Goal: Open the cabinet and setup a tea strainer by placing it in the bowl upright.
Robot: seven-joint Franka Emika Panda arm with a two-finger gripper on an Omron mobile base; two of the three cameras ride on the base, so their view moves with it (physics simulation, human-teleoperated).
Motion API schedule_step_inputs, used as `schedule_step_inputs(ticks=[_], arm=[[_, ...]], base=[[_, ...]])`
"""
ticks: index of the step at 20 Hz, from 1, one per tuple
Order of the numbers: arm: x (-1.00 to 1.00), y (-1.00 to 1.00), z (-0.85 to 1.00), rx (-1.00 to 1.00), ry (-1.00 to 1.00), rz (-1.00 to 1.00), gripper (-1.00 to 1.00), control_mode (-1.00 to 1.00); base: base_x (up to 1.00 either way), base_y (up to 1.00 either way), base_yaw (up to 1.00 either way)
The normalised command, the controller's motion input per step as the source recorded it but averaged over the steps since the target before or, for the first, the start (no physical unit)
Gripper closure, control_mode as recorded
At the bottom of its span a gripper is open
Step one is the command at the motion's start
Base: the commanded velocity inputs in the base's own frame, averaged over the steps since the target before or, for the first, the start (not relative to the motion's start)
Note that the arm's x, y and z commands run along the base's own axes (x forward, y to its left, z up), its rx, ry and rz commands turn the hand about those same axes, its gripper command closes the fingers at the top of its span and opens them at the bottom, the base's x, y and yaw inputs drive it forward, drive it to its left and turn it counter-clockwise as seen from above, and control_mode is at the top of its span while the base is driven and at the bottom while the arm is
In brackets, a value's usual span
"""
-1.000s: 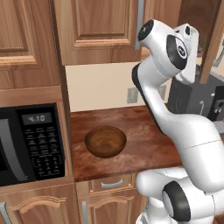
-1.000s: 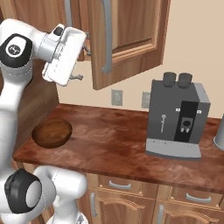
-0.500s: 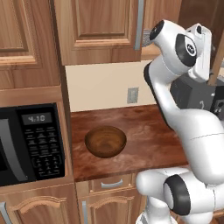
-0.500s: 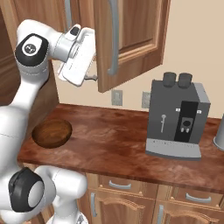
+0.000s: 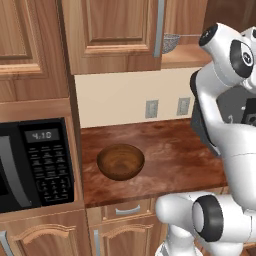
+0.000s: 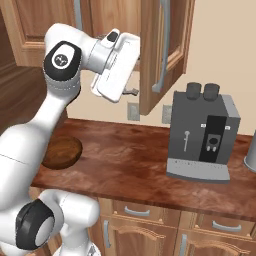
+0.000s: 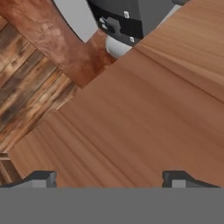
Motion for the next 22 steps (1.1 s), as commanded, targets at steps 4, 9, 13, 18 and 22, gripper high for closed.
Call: schedule_step_inputs(ticks=[4,9,13,18,22], arm=[[0.00,-0.07,0.00,0.00,0.00,0.00,-1.00,-1.00],[0.01,0.14,0.00,-0.01,0.01,0.01,-1.00,-1.00],[0.04,-0.45,-0.09,0.05,0.00,0.00,-1.00,-1.00],[0.02,-0.34,-0.01,0.02,0.00,0.00,-1.00,-1.00],[0.00,-0.01,0.00,0.00,0.00,0.00,-1.00,-1.00]], base=[[0.00,0.00,0.00],[0.00,0.00,0.00],[0.00,0.00,0.00],[0.00,0.00,0.00],[0.00,0.00,0.00]])
